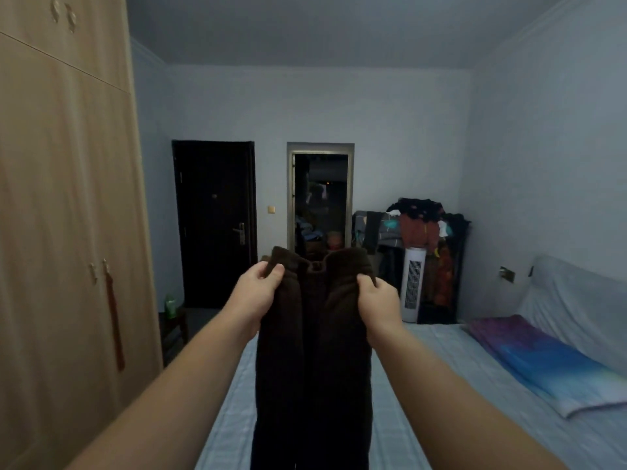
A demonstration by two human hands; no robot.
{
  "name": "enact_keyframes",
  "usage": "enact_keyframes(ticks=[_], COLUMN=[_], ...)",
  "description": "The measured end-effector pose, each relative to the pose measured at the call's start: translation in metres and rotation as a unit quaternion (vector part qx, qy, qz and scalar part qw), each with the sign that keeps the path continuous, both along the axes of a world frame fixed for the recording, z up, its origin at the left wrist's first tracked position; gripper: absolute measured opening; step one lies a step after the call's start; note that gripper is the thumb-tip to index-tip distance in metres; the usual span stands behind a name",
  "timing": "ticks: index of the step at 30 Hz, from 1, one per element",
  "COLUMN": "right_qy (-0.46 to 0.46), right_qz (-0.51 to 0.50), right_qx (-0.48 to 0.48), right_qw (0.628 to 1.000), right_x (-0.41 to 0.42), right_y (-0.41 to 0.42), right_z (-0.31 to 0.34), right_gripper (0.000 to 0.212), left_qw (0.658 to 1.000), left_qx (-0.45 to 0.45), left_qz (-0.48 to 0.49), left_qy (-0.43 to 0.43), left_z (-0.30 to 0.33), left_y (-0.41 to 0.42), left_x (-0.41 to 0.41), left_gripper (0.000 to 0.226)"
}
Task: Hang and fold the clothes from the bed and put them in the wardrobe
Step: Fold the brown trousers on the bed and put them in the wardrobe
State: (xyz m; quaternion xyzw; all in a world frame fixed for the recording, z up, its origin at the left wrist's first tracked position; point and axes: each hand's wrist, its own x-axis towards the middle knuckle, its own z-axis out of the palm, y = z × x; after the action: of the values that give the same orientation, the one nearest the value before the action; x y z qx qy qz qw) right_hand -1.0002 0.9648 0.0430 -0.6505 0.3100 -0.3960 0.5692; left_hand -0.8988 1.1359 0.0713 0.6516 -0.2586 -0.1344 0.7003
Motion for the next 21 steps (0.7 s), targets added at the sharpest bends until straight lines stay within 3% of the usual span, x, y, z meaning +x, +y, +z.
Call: enact_keyframes(ticks=[3,8,10,14,16,21], right_qy=[0.034,0.088,0.113,0.146,0.143,0.129], right_qz=[-0.064,-0.058,-0.061,-0.063,-0.036,0.059], right_qx=[0.028,-0.003,-0.015,0.017,0.058,0.111], right_qw=[0.997,0.994,0.992,0.987,0.987,0.984], right_x=[-0.011,-0.016,-0.013,-0.008,-0.001,0.006], right_y=[-0.039,-0.072,-0.077,-0.084,-0.085,-0.073], right_z=[-0.002,-0.009,-0.006,-0.007,-0.012,-0.013], right_gripper=[0.027,0.018,0.018,0.037,0.047,0.030], left_qw=[0.996,0.987,0.988,0.981,0.981,0.987], left_qx=[0.012,0.081,0.095,0.111,0.109,0.119], left_qz=[0.088,0.125,0.120,0.099,0.100,0.052], left_qy=[-0.010,-0.054,-0.004,0.123,0.129,0.097], left_z=[0.002,-0.002,-0.008,-0.025,-0.029,-0.032], left_y=[0.015,0.028,0.027,0.016,0.004,-0.021], left_x=[0.024,0.066,0.084,0.095,0.088,0.070], left_gripper=[0.019,0.020,0.015,0.031,0.030,0.020])
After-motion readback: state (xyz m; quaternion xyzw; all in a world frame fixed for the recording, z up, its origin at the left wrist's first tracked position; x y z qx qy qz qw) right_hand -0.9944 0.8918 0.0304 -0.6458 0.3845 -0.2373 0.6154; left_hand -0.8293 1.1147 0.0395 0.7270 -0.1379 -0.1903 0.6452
